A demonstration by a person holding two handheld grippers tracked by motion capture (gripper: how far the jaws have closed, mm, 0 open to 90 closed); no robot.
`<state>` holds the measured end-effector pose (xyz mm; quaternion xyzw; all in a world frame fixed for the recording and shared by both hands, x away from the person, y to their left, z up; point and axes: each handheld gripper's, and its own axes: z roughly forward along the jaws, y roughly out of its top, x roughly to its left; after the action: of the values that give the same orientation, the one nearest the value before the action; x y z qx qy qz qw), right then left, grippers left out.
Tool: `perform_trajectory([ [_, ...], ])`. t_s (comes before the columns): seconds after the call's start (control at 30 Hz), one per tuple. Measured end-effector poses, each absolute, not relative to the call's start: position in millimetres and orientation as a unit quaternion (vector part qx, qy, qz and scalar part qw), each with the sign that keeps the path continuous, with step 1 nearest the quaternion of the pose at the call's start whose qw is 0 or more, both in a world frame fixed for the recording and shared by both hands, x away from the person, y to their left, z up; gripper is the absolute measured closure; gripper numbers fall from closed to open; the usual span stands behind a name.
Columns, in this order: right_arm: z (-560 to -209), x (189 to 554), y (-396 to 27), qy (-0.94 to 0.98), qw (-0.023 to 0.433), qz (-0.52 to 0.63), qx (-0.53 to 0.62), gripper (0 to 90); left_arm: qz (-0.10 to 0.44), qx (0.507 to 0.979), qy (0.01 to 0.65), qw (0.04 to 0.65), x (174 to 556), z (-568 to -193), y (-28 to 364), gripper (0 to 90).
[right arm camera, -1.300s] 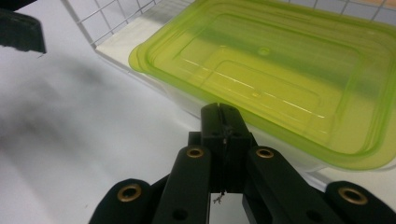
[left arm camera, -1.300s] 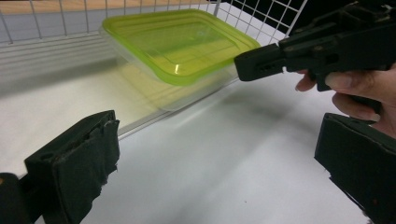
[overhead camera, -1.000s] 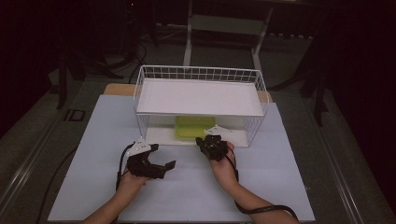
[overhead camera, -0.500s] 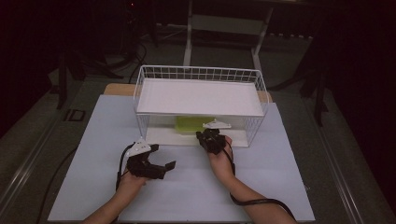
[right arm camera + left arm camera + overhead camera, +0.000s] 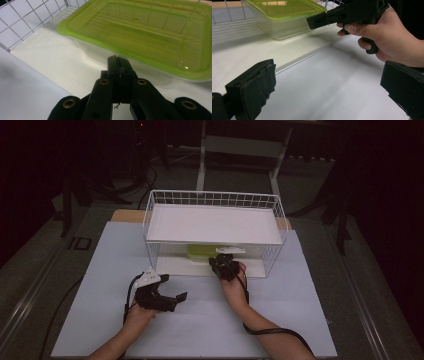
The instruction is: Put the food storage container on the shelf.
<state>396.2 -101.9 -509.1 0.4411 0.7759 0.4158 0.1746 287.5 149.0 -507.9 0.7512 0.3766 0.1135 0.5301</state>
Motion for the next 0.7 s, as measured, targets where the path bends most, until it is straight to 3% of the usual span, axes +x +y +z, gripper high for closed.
perform_trajectory([
  [0.7,-500,376,-102,0.780,0.166,0.435,0.418,85.6,0.114,0.752,0.363,0.539,287,-506,146,0.5],
])
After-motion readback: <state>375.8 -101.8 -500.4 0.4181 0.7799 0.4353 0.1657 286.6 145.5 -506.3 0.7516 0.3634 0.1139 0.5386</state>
